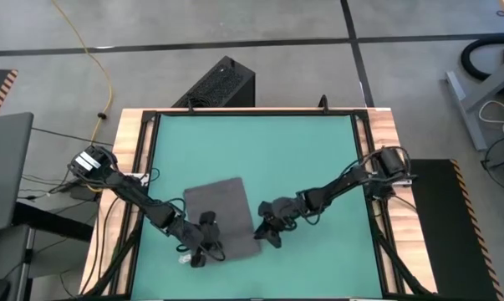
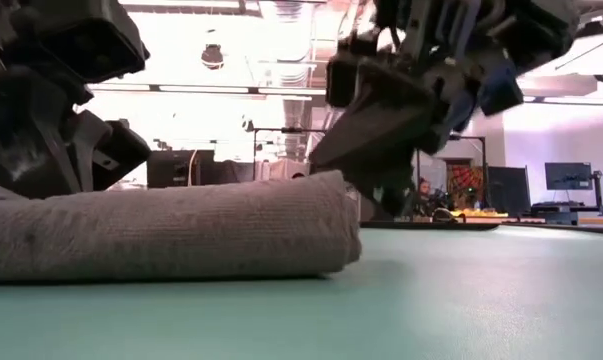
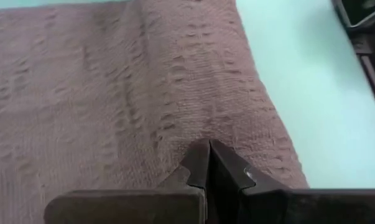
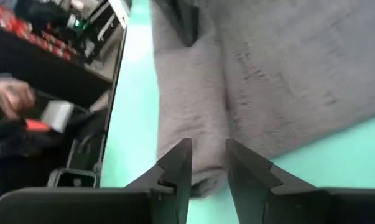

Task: Roll towel
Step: Roll the gray towel

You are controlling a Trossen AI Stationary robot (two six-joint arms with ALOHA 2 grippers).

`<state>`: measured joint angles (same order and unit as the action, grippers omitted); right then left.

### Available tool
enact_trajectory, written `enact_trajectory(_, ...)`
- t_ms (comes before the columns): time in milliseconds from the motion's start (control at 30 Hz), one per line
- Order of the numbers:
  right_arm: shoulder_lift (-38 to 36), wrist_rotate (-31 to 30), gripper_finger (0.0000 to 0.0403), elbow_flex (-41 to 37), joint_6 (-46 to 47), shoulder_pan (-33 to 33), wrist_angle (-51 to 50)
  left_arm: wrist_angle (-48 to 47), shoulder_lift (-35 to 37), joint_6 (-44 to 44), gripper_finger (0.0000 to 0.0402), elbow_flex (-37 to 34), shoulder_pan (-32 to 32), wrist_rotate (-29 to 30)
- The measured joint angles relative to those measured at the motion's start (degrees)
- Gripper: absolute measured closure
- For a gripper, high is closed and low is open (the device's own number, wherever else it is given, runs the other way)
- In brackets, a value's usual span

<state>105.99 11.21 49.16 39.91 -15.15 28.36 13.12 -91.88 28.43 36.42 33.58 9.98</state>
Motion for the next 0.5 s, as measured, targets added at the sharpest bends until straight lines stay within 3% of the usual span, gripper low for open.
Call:
enact_trajectory(100, -2.56, -0.67, 0.0276, 0.03, -7.08, 2.00, -3.95, -0.62, 0.00, 1.33, 0.0401, 0.00, 0.00, 0.87)
enact_trajectory(233, -3.32, -8.48, 0.0276, 0.32, -16.93, 4.55, -0.68, -0.61, 0.00, 2.57, 0.0401, 0.00, 0.00, 1.45)
enact_trajectory(300, -1.76, -11.52, 0.0279, 1.77, -19.46, 6.43, 0.76, -0.55, 0.00, 3.18, 0.0401, 0.00, 0.00, 1.48)
enact_trajectory(500, 7.34, -12.82, 0.0296, 9.22, -23.85, 12.42, -0.84, -0.12, 0.02, 4.88, 0.0402, -0.04, 0.00, 1.52)
